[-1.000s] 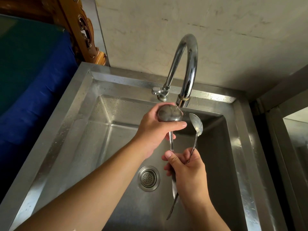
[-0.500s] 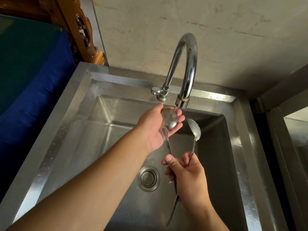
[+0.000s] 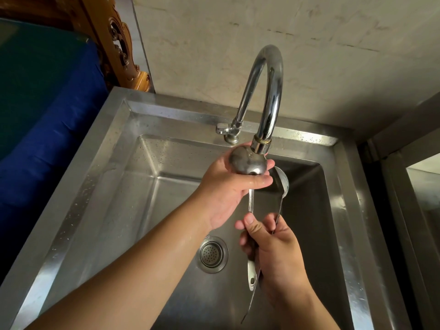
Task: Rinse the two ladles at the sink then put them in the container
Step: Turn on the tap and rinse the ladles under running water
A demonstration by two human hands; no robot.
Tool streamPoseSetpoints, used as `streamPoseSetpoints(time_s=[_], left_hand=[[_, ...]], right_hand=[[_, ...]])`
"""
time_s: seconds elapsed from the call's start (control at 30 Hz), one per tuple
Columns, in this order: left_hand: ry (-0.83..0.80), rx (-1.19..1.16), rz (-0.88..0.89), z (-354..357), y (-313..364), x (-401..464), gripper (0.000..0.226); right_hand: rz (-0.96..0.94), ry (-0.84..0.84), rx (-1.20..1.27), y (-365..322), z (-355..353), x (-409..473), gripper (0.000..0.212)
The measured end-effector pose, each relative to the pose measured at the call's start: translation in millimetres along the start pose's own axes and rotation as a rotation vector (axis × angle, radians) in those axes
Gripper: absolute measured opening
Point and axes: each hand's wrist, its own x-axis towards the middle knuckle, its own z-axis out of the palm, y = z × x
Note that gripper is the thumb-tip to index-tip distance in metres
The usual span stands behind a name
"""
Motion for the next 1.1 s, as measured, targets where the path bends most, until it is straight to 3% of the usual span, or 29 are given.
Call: streamPoseSetpoints(time_s=[0.1, 0.27, 0.3, 0.43, 0.53, 0.63, 0.77, 0.97, 1.1], left_hand=[[0.095, 0.023, -0.033, 1.8, 1.0, 1.7, 0.067], [0.241, -0.104, -0.276, 1.8, 10.3, 7.5, 0.016], [0.248, -0.099, -0.309, -1.0, 10.5, 9.3, 0.014], [0.235, -0.056, -0.327, -9.7, 15.0, 6.4, 0.018], [0.366, 0.008, -0.282, -15.2, 21.7, 4.3, 0.031], [0.333, 0.156, -0.254, -18.6, 29.6, -4.6, 0.02], [0.151, 0.079, -0.273, -23.5, 36.6, -22.5, 0.027], [0.2, -0.014, -0.131, -30.7, 26.1, -42.2, 0.028], [0.165, -0.064, -0.015, -32.3, 7.4, -55.8, 0.045]], right_hand=[[-0.049, 0.045, -0.168, -3.8, -2.6, -0.9, 0.045], [-0.126, 0.063, -0.44, -4.6, -4.6, -6.3, 0.047], [-0.133, 0.063, -0.463, -3.8, -5.0, -6.7, 0.047], [-0.137, 0.05, -0.521, -3.1, -8.5, -5.8, 0.048], [-0.137, 0.024, -0.561, -5.3, -10.3, -4.4, 0.047], [-0.172, 0.012, -0.637, -10.0, -8.9, -3.0, 0.042], [-0.144, 0.041, -0.684, -18.9, -2.3, 3.4, 0.042], [-0.233, 0.033, -0.747, -28.3, 9.2, 14.3, 0.039], [-0.262, -0.032, -0.76, -32.0, 18.5, 21.2, 0.041]])
